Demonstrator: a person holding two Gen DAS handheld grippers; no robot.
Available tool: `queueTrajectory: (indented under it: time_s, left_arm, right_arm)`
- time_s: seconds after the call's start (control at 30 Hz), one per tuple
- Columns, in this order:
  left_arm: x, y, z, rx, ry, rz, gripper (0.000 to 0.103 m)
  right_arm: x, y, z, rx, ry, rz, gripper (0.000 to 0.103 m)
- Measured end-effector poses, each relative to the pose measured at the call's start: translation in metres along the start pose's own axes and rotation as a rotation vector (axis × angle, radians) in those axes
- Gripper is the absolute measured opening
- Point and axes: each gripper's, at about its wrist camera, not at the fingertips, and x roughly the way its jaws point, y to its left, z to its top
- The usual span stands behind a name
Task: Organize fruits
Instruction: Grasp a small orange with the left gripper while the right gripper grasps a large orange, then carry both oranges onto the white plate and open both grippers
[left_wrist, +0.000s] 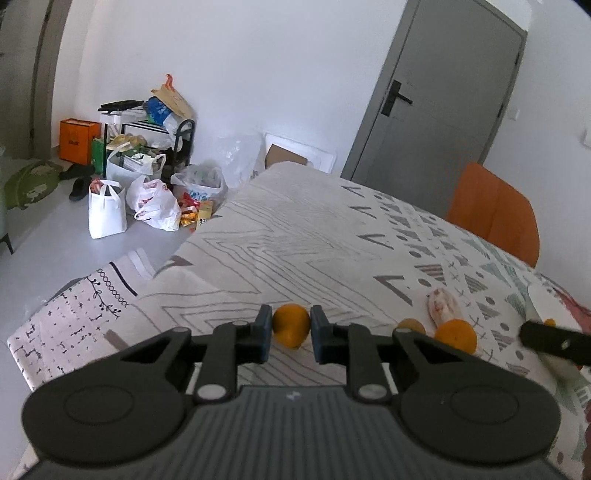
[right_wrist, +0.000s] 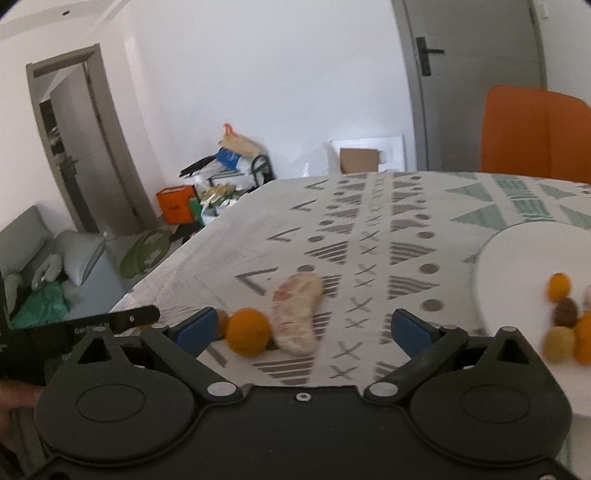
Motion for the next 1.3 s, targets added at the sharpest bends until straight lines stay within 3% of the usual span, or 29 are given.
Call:
queueTrajectory:
  time_s: [0.37,0.5,0.6,0.67,0.73,1.03,1.3]
  left_arm:
    - [-0.011,0.011,0.004,-0.013,-0.031,-0.010,0.020]
    - [-0.016,0.016,0.003,-0.021,-0.041,-0.012,0.020]
    - [-0.017,0.019,0.003,-0.028,-0.046,-0.010,0.020]
    - [-0.018,0.020,0.004,-0.033,-0.048,-0.017,0.020]
    - [-0.018,0.018,0.004,-0.035,-0.047,-0.029,0.020]
    - [-0.022,0.000,0.005,0.004,-0.048,-0.050,0.020]
    - [-0.020,-0.027,0.010,0.061,-0.051,-0.076,0.020]
  right_arm:
    - [0.019,0.027,-0.003,-0.048,0.053,0.031,0.071]
    - [0.027,0.034,-0.001,-0.053,0.058,0.038,0.067]
    - [0.034,0.040,-0.002,-0.070,0.067,0.042,0.053]
    - [0.036,0.044,-0.004,-0.095,0.068,0.022,0.039]
    - [0.035,0.044,-0.003,-0.102,0.070,0.016,0.032]
    - [0.024,0.027,-0.001,-0.032,0.054,0.068,0.031]
    - [-0.001,0.001,0.005,0.028,-0.016,0.041,0.031]
